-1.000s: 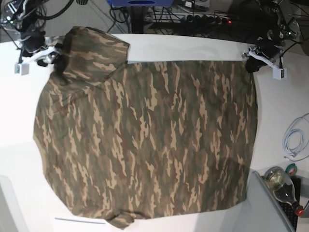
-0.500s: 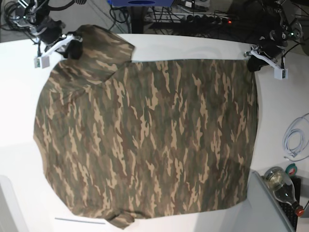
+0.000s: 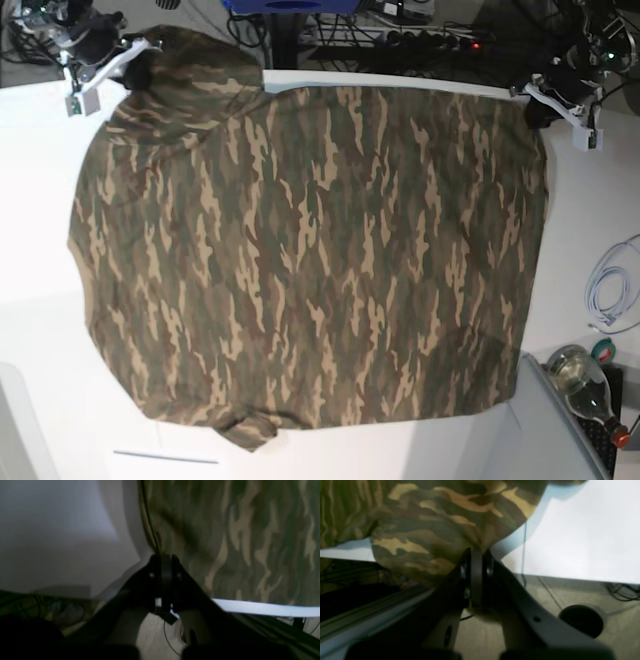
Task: Layout the t-shirt on the table in an organized manner, then fold the t-shirt properly
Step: 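Drag the grasped shirt edge with both grippers toward the shirt's hem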
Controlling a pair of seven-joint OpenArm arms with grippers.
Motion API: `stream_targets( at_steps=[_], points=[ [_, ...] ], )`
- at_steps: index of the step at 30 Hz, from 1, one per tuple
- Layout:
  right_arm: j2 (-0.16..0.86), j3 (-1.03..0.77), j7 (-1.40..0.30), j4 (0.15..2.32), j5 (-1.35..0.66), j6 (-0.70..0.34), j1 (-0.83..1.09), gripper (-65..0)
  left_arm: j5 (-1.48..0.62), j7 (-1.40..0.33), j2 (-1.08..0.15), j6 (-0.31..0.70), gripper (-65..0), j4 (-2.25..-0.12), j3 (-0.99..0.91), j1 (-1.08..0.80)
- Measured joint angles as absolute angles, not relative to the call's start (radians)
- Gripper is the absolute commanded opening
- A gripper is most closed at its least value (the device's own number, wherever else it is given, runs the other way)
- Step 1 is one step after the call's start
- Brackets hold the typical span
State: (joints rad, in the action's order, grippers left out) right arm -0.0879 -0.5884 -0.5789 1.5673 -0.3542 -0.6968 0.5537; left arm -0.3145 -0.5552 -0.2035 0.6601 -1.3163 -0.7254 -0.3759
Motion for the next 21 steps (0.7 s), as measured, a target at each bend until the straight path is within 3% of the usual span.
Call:
stream_targets(
  at_steps=[6,10,17,21],
  points=[
    [-0.086,-0.522,-0.617,1.69,-0.34,-0.689,0.601,-64.2,-0.316,-0.569,-0.197,0.661,-65.0,-1.363,-0.726,-0.424],
    [-0.088,-0.451,-0.669,1.802,-0.353,-0.693,0.593,-64.2,-0.321,-0.702,-0.197,0.662,-65.0,-1.456,-0.73,-0.407],
    [-0.074,-0.445,-0.833,1.833,-0.34,-0.693,0.46,-64.2,-0.324,-0.746,-0.169,0.661,-65.0,-1.563,-0.726,-0.348],
    [-0.032,-0.445,-0.927,1.832,-0.334,-0.694,0.377,-64.2,-0.313,-0.838,-0.173,0.594,-65.0,-1.564,-0.735,-0.282]
  ],
)
